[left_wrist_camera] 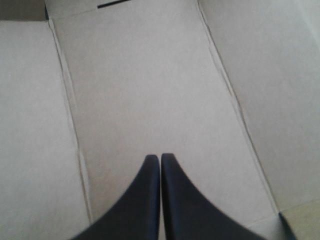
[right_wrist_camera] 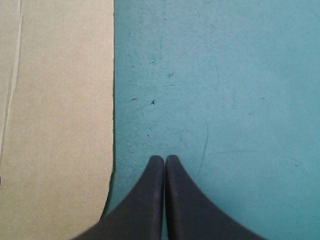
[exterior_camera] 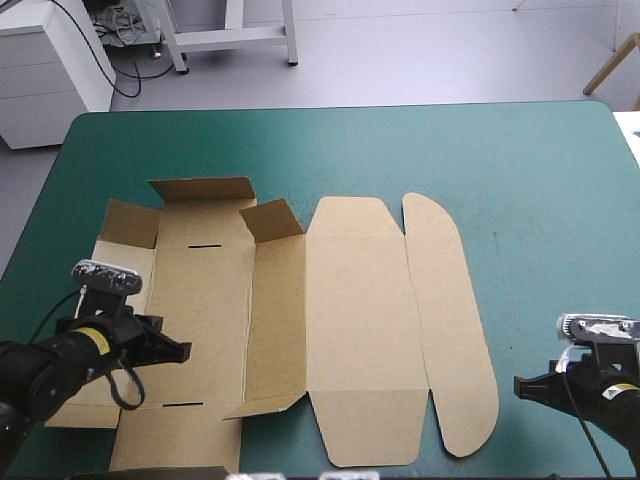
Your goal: Fold the box
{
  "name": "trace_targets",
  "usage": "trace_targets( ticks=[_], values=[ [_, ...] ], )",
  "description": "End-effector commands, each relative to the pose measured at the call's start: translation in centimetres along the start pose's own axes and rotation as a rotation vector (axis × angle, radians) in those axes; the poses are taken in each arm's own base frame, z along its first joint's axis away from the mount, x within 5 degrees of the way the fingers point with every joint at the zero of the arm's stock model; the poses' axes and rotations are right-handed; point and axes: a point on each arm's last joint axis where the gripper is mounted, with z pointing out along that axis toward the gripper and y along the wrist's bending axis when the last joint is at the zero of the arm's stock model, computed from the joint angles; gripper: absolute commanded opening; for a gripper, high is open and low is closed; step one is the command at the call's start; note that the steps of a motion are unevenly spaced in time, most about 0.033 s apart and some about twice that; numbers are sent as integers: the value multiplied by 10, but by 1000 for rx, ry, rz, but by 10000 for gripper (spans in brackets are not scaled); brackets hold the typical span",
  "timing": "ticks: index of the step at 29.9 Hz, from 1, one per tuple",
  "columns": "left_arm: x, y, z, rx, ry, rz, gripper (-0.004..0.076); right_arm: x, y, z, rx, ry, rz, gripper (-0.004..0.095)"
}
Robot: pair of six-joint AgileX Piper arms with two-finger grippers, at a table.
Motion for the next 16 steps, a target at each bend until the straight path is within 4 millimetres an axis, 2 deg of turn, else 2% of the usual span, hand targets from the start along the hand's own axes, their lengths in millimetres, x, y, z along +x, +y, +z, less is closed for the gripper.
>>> trace_targets(
  ticks=[1, 6, 9, 12, 16],
  values=[
    [-31, -9, 4, 71, -96, -45, -6, -9, 0, -5, 5, -64, 0, -14],
    [-64, -12, 23, 64, -83, -43, -6, -9, 0, -5, 5, -64, 0, -14],
    [-88, -1, 25, 30, -105, -98, -6, -9, 0, -5, 5, -64, 0, -14],
    [-111, 25, 20, -15, -150, -184, -6, -9, 0, -5, 5, -64, 0, -14],
    [-129, 79, 5, -82, -198, -357, -6, -9, 0, -5, 5, -64, 0, -14]
  ],
)
